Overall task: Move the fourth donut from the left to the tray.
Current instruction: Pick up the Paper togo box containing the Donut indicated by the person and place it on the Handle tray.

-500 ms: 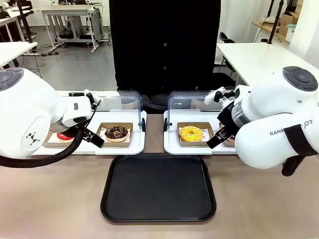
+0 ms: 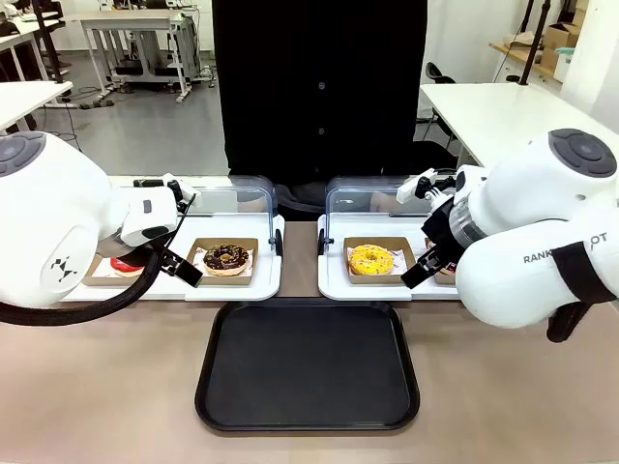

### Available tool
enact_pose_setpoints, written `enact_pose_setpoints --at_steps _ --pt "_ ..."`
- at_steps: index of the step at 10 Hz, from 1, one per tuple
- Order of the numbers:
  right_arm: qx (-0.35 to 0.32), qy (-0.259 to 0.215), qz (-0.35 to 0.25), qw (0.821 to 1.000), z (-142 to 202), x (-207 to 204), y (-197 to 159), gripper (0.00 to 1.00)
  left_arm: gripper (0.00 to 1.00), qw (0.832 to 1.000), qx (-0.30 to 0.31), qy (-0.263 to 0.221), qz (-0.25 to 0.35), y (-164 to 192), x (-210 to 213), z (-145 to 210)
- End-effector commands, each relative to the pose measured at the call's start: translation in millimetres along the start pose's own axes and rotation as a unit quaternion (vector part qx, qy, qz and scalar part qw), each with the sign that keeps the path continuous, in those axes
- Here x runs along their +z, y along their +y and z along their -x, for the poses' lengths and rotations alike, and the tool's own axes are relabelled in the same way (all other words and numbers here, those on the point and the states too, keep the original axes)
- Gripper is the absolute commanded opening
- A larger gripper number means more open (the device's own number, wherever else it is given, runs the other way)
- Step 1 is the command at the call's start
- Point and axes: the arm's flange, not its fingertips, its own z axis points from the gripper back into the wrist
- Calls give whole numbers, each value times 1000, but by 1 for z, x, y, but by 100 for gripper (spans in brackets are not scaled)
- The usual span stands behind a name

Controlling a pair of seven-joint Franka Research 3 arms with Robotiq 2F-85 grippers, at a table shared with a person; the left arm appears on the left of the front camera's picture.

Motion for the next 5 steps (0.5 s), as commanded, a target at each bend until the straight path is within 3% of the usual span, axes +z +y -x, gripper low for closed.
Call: enact_pose_setpoints --at_steps 1,4,5 --pt "0 0 0 1000 0 0 0 100 100 1000 0 0 0 0 0 0" --pt "0 0 0 1000 0 0 0 100 100 1000 0 0 0 0 0 0" --pt "-7 -19 -1 1000 -16 17 -13 100 100 999 -4 -13 31 11 18 -10"
